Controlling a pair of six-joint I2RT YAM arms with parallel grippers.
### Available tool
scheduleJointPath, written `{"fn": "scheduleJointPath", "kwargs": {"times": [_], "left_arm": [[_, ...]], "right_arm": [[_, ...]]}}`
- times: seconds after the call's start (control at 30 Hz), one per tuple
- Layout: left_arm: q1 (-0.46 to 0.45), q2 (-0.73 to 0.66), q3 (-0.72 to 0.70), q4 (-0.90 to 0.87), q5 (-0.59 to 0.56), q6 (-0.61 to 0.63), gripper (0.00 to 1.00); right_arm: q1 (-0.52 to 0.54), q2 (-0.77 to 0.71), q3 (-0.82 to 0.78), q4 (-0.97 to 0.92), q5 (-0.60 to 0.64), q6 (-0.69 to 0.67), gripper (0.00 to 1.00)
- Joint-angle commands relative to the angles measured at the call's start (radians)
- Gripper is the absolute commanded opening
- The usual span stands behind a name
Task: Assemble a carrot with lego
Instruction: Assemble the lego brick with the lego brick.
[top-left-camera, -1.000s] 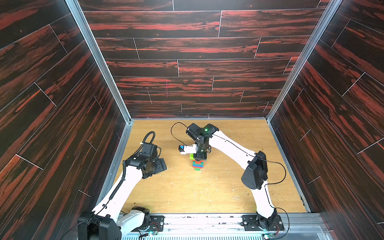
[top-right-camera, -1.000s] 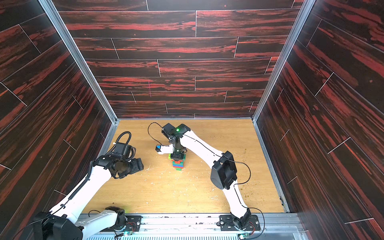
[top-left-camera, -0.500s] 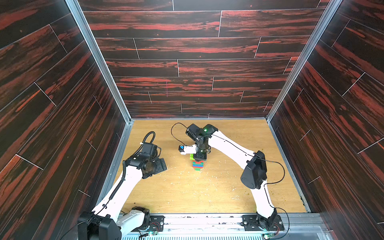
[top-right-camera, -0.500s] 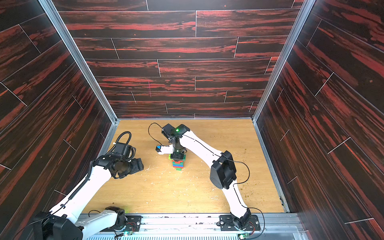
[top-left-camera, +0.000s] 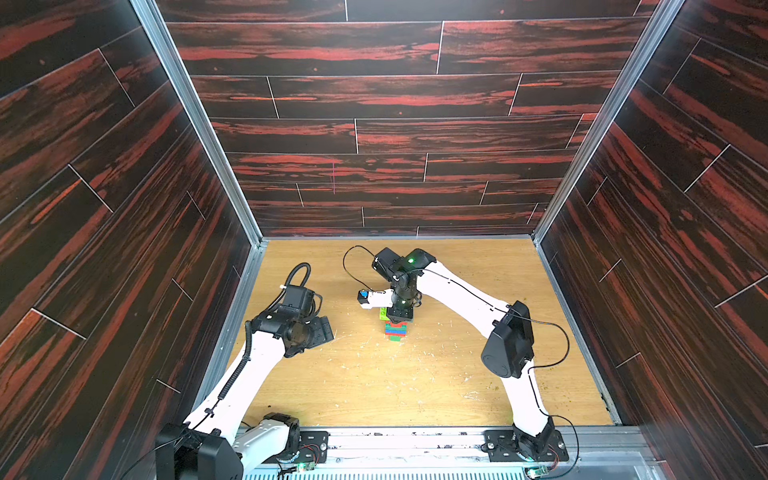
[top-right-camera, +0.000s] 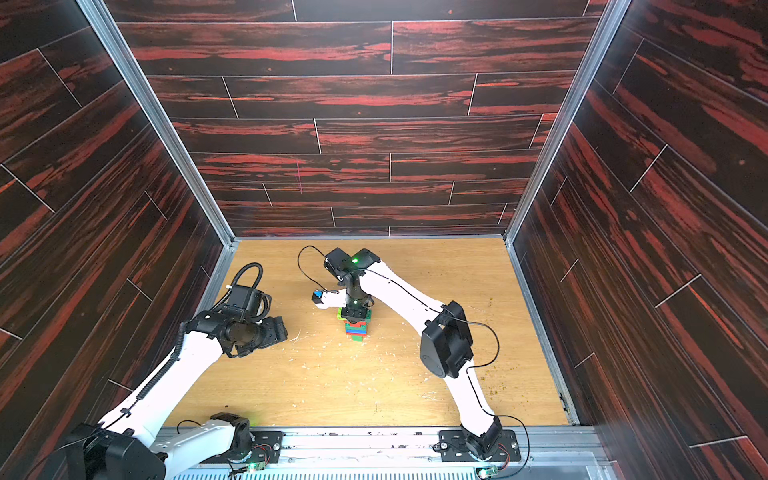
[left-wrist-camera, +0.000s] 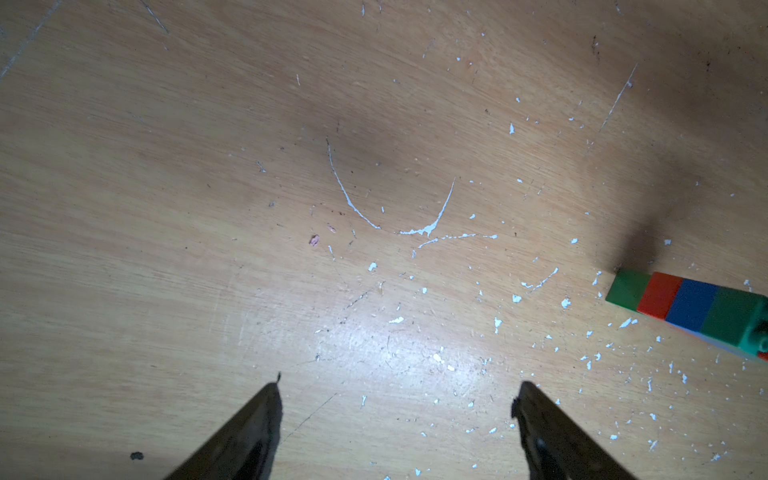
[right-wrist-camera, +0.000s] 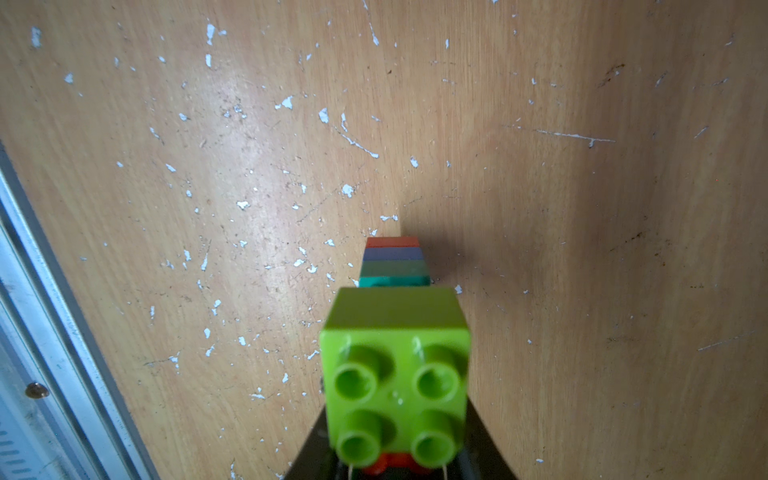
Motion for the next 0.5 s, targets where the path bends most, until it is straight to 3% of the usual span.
{"fn": "scheduleJointPath", "kwargs": {"times": [0.0,0.37,0.47], "left_arm": [[0.005,-0.013,0.006,0.001,0.001,0.012,0.89],[0.007,-0.016,0.015,-0.004,-0.005,0.011,0.89],[0.006,-0.016,0.02,-0.006,-0.006,0.011,0.89]], "right_arm": [[-0.001,0.074,-0.048,-0.057,-0.01,0.014,0.0],[-0.001,0.057,-0.047,-0.045,0.009,0.03,0.0],[-0.001,0.032,-0.04,-0.034,0.018,0.026,0.09]]}}
